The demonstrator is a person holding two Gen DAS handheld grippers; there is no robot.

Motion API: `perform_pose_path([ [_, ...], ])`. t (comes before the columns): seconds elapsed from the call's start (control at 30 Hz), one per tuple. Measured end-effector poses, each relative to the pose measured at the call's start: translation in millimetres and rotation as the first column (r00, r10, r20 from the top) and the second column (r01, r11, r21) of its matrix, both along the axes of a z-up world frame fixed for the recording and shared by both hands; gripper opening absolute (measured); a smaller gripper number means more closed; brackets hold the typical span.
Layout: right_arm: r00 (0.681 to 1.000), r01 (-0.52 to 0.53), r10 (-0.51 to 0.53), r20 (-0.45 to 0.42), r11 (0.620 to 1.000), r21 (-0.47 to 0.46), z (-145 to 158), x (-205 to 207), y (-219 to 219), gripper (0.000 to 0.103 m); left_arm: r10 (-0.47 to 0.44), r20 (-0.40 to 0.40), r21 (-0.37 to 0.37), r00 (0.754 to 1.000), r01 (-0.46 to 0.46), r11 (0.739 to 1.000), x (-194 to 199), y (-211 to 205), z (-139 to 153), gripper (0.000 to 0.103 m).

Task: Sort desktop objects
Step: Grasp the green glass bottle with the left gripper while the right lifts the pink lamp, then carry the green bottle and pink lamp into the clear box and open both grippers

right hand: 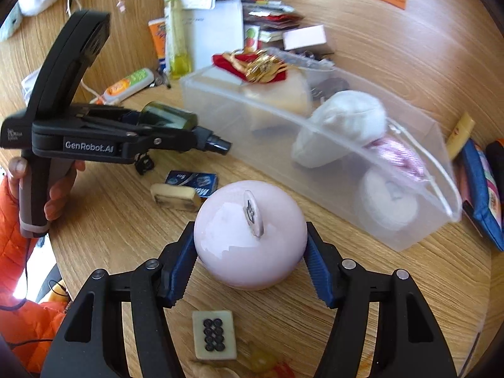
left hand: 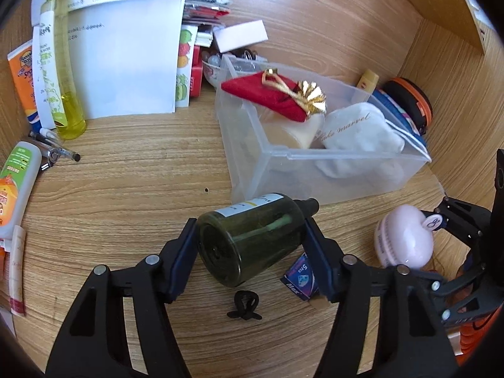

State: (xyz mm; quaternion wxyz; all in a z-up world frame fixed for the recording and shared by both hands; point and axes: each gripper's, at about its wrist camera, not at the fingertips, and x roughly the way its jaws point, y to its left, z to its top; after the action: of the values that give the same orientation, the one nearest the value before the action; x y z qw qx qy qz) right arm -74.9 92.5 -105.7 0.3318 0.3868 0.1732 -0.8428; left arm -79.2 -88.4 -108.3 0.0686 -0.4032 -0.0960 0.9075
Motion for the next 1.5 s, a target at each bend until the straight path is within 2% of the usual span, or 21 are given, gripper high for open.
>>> perform_pose_path([
  [0.33, 0.994, 0.094, -0.096, -0.045, 0.994, -0.059, 27.2, -7.9, 34.2, 0.060, 0.002, -0.051, -0.029, 0.999, -0.004, 1.000, 22.5, 7.8, 15.2, 0.064],
  [0.73, 0.978, 0.168, -0.183, -0.101, 0.976, -0.138, 52.6, -24.5, 58.3, 0.060, 0.061, -0.182, -0.006, 0.981, -0.063, 0.998, 30.7, -4.0, 61.7, 0.064],
  [0.97, 0.970, 0.198, -0.221, -0.103, 0.961, -0.192, 61.1, -43.9, 59.4, 0.060, 0.090, -0.224, 0.004, 0.970, -0.092, 0.996, 13.8, -8.5, 77.9, 0.064],
  [1.3, 0.960, 0.224, -0.249, -0.131, 0.958, -0.181, 71.3, -77.1, 56.8, 0.060, 0.070, -0.252, -0.033, 0.965, -0.081, 0.996, -23.0, 1.2, 94.5, 0.064],
  [1.5, 0.954, 0.243, -0.269, -0.136, 0.953, -0.180, 76.6, -97.3, 53.4, 0.060, 0.048, -0.244, -0.056, 0.969, -0.063, 0.996, -51.8, 7.2, 97.0, 0.064],
])
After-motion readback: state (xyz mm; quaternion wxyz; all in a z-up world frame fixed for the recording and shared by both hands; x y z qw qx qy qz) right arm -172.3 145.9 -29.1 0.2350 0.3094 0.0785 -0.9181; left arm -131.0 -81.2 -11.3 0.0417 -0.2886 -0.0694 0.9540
